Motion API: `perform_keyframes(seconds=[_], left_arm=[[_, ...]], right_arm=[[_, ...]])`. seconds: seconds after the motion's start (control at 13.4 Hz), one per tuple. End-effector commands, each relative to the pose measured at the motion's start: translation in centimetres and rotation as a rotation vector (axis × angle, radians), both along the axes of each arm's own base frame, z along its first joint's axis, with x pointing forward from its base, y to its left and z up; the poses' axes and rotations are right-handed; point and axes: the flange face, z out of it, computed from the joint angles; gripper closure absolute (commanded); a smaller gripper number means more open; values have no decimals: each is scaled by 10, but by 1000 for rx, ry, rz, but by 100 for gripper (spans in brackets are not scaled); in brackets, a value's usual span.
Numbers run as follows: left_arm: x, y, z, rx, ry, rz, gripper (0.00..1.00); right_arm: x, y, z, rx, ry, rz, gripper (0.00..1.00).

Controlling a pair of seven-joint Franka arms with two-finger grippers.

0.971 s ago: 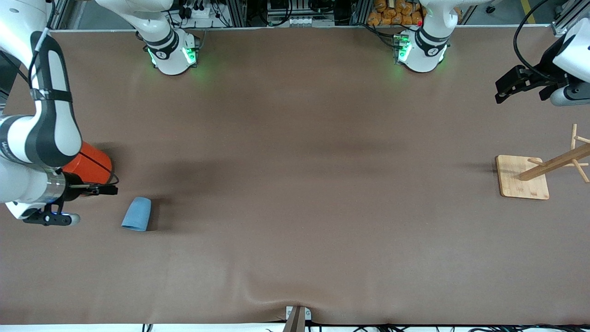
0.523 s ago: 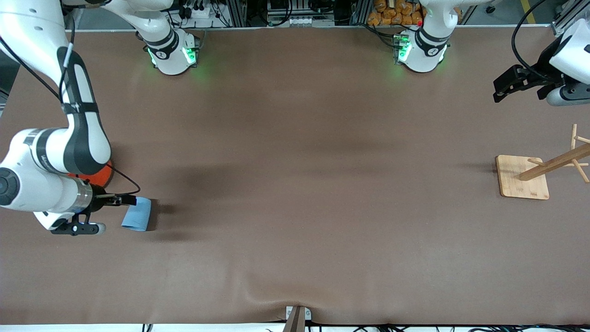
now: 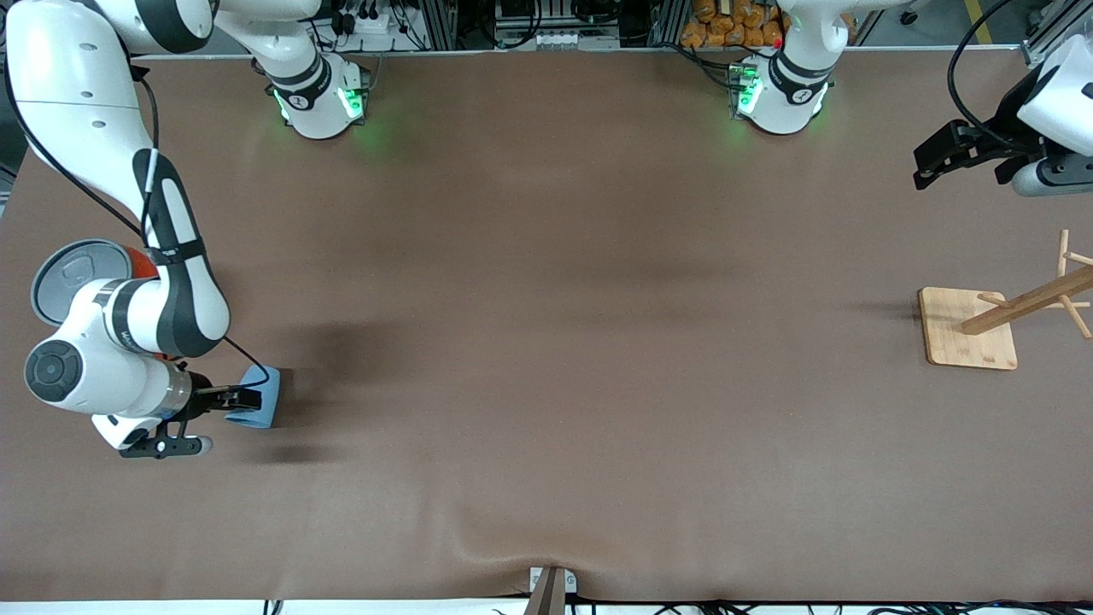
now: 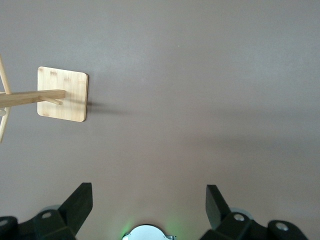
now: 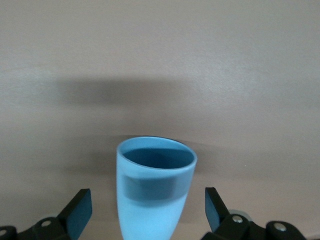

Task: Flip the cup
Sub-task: 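Close the right gripper on the blue cup and lift it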

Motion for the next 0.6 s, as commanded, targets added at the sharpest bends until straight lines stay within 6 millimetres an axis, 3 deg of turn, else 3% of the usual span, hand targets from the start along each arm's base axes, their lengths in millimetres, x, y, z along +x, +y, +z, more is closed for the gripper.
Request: perform_keyframes(seconds=[0.0,0.52], left_arm=[[-2,2,5,-13,5,-14,0],[-4,3,11,-4,-7,-10,0]], right_arm=[[-6,-13,-9,8,22,58,0],[-15,1,-44,79,60,55,0]])
